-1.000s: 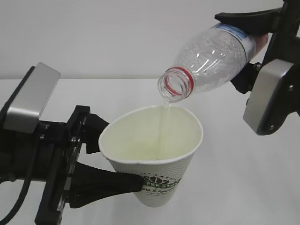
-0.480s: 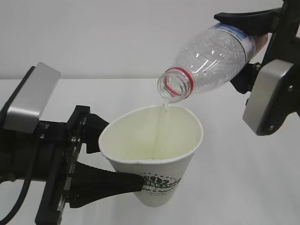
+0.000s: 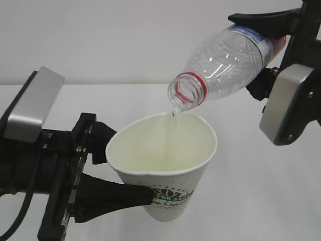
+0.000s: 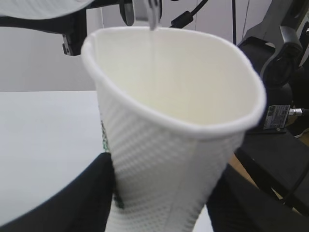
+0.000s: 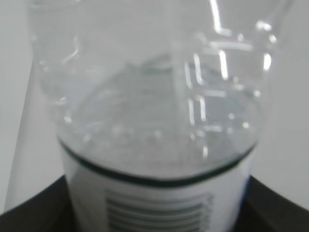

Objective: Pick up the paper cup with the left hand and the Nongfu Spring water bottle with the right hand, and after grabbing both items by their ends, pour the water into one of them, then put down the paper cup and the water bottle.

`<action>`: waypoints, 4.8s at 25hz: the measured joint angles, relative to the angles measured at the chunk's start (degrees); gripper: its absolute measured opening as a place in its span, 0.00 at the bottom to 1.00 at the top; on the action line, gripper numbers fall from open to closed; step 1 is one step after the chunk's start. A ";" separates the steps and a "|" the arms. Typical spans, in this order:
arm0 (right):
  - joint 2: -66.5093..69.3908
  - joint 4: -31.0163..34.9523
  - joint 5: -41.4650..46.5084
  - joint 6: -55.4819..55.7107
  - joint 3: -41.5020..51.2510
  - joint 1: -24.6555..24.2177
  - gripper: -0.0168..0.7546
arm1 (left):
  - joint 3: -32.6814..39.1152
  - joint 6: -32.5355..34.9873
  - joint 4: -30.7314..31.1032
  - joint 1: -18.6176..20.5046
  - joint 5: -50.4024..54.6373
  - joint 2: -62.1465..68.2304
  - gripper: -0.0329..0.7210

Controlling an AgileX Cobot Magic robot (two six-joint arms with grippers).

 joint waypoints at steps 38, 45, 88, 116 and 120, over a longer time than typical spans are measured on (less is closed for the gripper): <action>0.00 0.04 -0.13 -1.66 0.00 0.04 0.65 | 0.00 0.00 0.00 0.00 0.00 0.00 0.60; 0.00 0.04 -0.13 -1.66 0.00 0.04 0.65 | 0.00 0.00 0.00 0.00 0.00 0.00 0.60; 0.00 0.13 -0.30 -2.54 0.00 0.04 0.65 | 0.00 0.00 -0.79 0.00 0.11 0.00 0.60; 0.00 0.27 -1.61 -4.52 -0.09 0.04 0.65 | 0.04 0.00 -2.01 0.00 0.11 0.00 0.60; 0.00 0.26 -1.61 -4.64 -0.09 0.04 0.65 | 0.04 0.00 -2.01 0.00 0.21 0.00 0.60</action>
